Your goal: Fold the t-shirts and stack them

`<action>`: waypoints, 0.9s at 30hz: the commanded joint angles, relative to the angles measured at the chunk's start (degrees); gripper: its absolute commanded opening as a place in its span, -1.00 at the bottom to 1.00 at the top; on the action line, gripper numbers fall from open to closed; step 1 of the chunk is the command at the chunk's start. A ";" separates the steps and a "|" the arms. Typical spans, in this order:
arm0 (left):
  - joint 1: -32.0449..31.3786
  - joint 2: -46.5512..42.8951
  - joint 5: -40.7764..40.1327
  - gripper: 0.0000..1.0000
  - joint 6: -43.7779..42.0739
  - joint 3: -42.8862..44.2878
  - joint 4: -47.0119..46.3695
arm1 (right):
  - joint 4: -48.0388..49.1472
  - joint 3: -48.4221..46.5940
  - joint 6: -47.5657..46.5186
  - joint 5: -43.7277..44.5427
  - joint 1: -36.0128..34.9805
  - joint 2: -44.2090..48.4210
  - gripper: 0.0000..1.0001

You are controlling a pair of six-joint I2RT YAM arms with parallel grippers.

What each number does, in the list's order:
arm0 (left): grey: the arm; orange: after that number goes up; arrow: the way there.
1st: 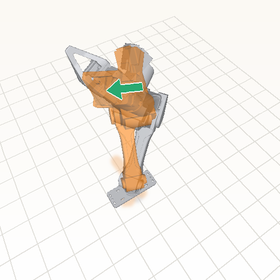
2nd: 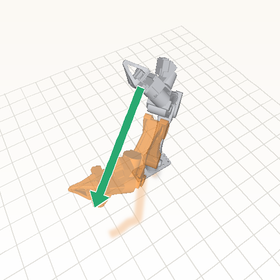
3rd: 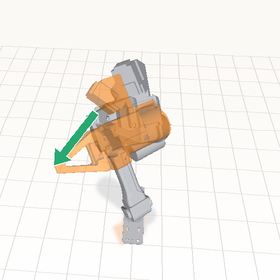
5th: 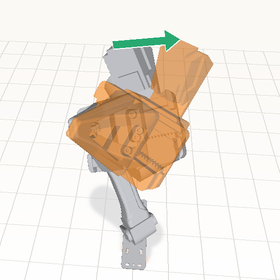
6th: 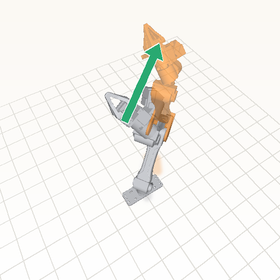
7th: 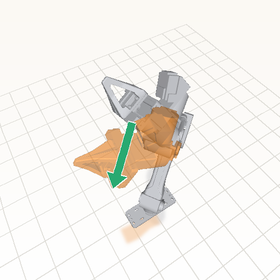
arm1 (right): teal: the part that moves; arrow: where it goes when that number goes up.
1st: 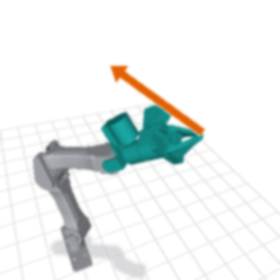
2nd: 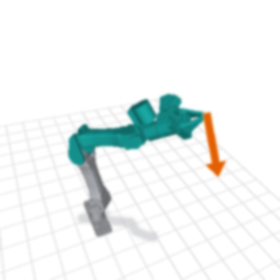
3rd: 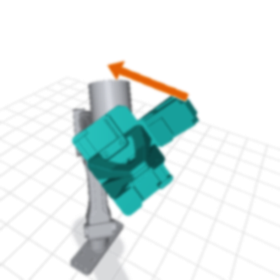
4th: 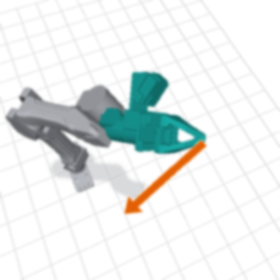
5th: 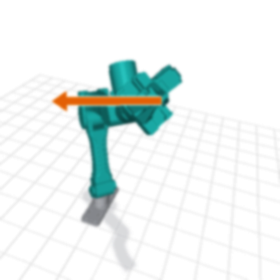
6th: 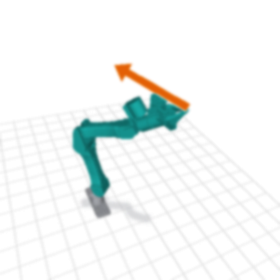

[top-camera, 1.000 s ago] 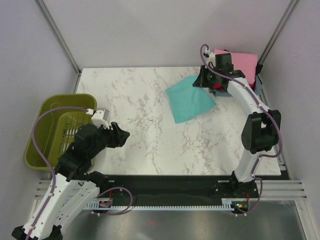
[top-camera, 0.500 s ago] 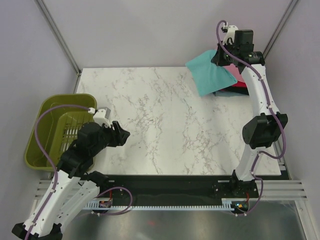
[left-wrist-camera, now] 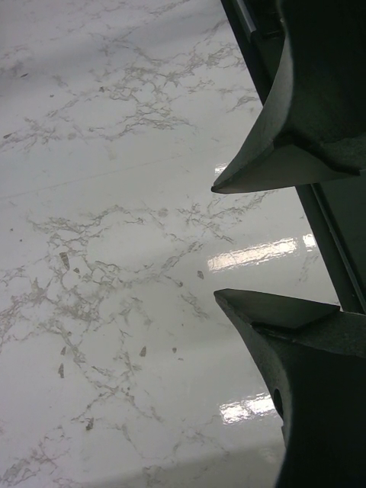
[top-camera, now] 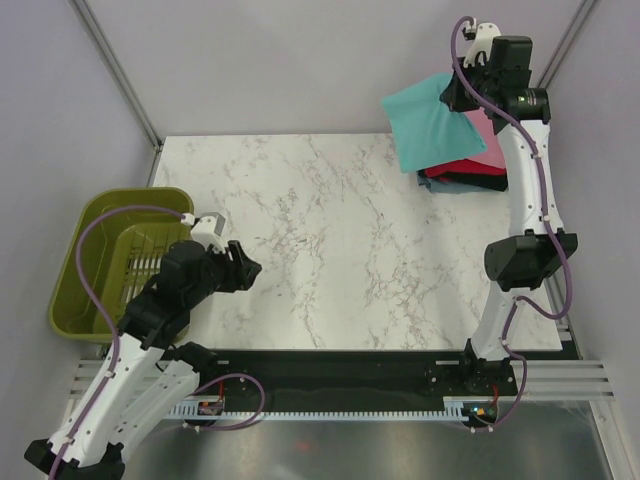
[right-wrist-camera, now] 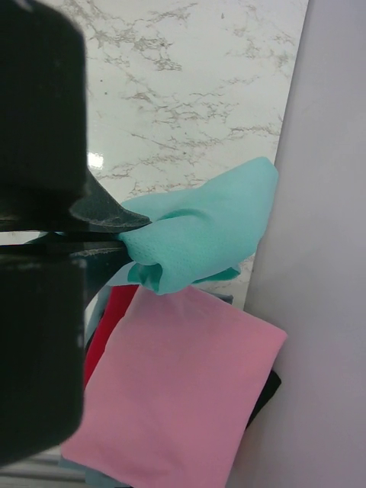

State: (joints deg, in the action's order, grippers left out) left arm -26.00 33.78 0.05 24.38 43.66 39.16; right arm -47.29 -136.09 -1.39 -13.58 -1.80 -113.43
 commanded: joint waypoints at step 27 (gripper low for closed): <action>0.07 4.28 1.53 0.20 -0.12 0.11 -1.10 | 8.25 -8.40 -2.13 -9.27 12.70 -10.31 -1.00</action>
State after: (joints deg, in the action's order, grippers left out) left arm -26.00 37.78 0.56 24.38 43.66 39.13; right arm -44.84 -141.49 -3.75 -20.51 9.43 -122.80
